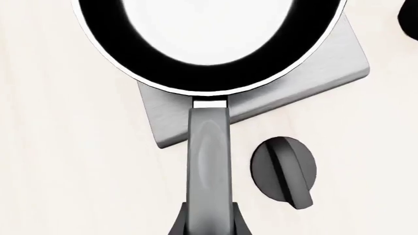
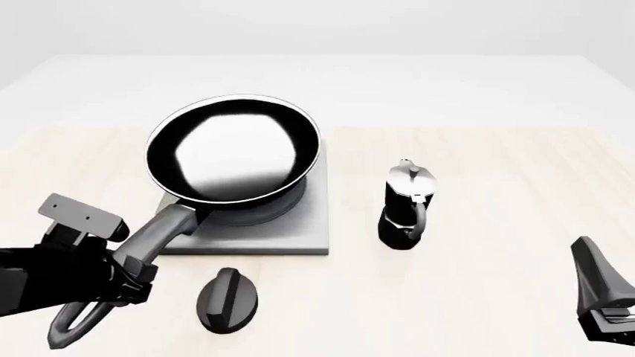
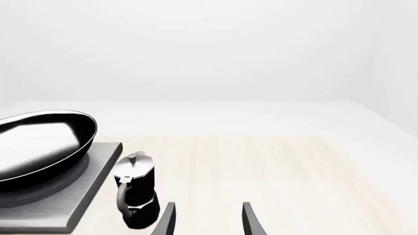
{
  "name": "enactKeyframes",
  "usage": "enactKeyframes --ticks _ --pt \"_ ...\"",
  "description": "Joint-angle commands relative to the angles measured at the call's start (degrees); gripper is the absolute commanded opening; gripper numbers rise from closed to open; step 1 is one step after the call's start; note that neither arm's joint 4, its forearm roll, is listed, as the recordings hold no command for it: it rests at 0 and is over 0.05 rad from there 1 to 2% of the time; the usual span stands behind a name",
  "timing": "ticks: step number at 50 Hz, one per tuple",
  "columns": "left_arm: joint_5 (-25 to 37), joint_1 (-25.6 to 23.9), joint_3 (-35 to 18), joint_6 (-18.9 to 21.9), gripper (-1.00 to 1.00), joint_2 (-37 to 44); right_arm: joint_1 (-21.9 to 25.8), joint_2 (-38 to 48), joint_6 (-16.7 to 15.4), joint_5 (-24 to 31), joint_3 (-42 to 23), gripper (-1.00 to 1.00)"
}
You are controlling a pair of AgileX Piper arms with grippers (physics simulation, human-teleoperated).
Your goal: Put the frying pan on the stove.
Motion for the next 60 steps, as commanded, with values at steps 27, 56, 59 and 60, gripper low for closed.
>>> enactKeyframes --ticks 27,56,59,60 --pt "-7.47 1.06 0.43 1.06 -1.00 6.37 0.00 -0.02 0.00 -0.07 0.09 1.00" --pt "-3.40 2.67 -0.45 2.50 1.00 2.41 -0.01 -0.09 -0.01 0.01 0.07 1.00" --pt "-2.44 2.85 -0.87 2.83 1.00 1.38 0.00 -0.09 -0.01 0.01 0.07 1.00" --pt "-2.11 2.82 -1.03 2.83 1.00 1.09 0.00 -0.09 -0.01 0.01 0.07 1.00"
